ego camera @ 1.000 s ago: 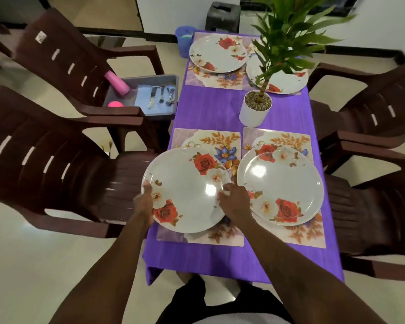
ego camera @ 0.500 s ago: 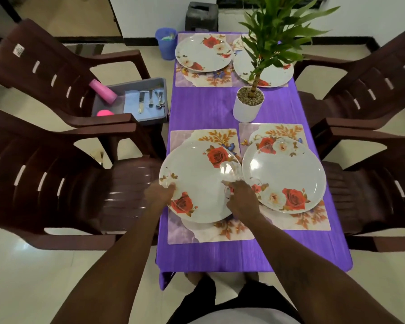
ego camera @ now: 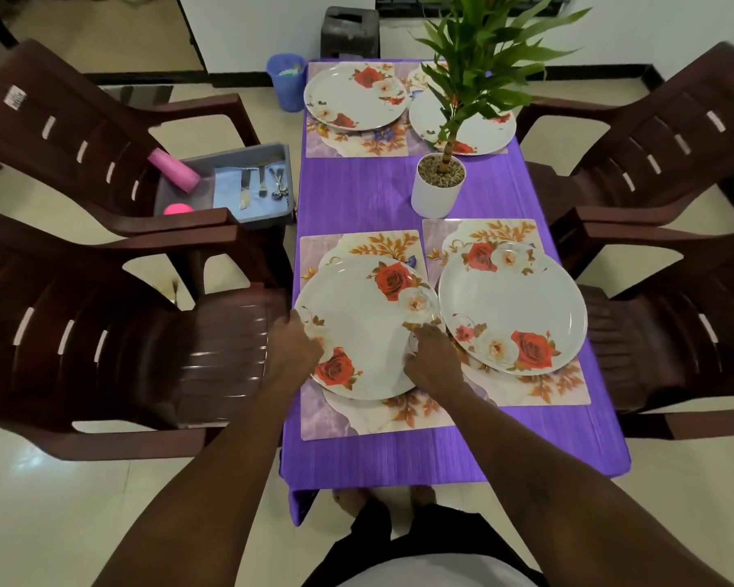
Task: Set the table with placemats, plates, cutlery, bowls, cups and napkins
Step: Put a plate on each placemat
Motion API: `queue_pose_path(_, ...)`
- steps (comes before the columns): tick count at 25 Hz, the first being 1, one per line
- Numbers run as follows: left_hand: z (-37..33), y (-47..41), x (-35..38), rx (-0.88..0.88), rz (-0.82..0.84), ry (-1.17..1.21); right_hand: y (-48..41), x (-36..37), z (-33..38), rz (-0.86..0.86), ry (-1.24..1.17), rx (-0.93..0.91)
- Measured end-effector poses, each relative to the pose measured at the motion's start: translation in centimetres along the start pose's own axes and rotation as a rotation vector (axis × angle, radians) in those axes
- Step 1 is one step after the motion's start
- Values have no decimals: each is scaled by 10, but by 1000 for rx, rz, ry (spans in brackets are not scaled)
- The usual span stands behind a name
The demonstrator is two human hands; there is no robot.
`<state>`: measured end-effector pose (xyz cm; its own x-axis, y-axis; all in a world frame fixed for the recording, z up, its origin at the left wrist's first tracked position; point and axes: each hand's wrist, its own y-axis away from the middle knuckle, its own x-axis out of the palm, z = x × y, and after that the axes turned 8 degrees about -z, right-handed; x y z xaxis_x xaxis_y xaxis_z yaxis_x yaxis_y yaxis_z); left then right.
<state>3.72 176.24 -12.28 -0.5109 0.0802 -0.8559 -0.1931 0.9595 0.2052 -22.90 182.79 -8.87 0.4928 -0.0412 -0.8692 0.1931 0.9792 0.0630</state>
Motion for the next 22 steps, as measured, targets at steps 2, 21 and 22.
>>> queue_pose_path(2,-23,15,-7,50,-23,-78,0,-2,-4,25,1,-8)
queue_pose_path(21,-94,100,22,342,248,-399,27,-13,-26,-12,81,152)
queue_pose_path(22,-93,102,19,340,244,-384,28,-11,-19,-9,52,122)
